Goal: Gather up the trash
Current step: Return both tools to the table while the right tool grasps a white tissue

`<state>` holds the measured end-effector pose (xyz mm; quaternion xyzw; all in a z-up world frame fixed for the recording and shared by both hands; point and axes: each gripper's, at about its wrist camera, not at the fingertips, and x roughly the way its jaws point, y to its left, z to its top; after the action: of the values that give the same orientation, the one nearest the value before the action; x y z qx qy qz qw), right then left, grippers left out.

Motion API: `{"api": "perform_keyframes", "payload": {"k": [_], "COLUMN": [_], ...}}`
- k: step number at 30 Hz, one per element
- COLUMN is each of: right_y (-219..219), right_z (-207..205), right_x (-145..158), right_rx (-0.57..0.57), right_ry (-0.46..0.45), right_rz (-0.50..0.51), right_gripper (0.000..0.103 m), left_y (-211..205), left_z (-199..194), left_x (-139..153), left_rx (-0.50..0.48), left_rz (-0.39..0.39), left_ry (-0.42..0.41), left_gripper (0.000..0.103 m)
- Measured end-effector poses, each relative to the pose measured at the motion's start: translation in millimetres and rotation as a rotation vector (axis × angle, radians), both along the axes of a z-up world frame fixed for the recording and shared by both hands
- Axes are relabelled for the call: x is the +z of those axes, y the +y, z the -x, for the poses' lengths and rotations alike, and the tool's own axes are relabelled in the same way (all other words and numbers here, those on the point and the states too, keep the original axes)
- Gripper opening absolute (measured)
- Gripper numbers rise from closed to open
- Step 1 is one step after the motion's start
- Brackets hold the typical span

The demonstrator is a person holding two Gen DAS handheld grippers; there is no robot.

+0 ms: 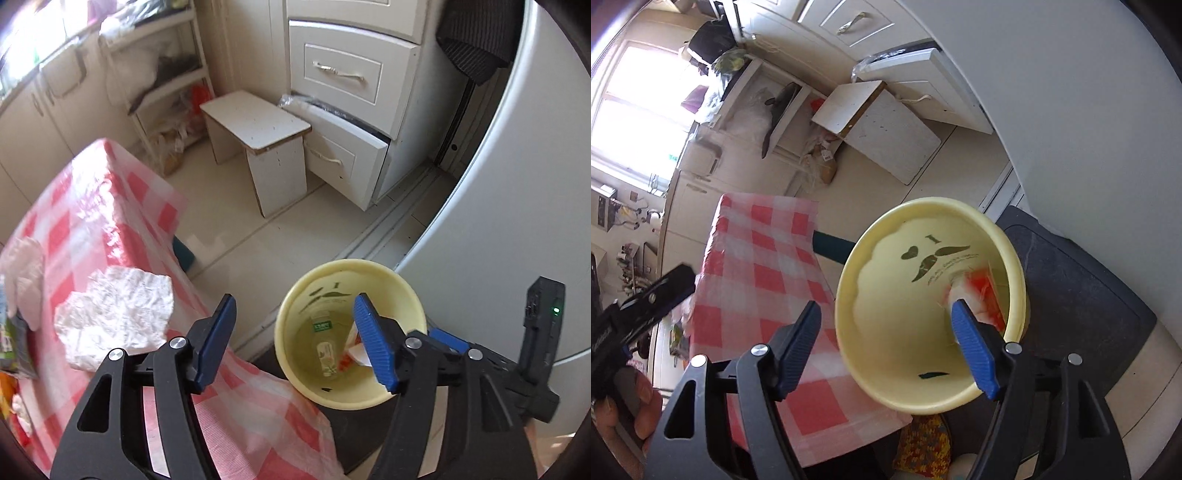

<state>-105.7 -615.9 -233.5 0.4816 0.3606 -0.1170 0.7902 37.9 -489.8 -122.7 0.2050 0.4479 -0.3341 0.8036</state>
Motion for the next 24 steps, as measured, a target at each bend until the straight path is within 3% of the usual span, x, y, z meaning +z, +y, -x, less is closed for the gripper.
{"api": "perform_keyframes", "payload": {"k": [8, 15, 19, 24], "right_y": [22.7, 46.4, 66.3, 100.8], "right_z": [4.6, -6.9, -18.3, -41.3], "right_x": [21.4, 65.1, 96.7, 132.4], "right_rx": [0.031, 0.075, 0.125, 0.226], "right_ry": [-0.027, -0.033, -0.055, -0.113], "right_rz": [0.030, 0.198, 0.317, 0.409], "right_gripper": [0.072, 0.072, 0.073, 0.075], "left_y": [14.2, 38.1, 80.2, 167.0], "left_z": [4.3, 1.7, -8.2, -45.7], "left_x": [20.5, 47.3, 79.1, 115.0], "left_rx": [0.002, 0.034, 0.100, 0.255], "left_rz": [0.041, 0.134, 0.241, 0.292], "left_ry": [-0.091, -0.108, -0.094, -0.121], "left_gripper": [0.069, 0.069, 0.075, 0.078]}}
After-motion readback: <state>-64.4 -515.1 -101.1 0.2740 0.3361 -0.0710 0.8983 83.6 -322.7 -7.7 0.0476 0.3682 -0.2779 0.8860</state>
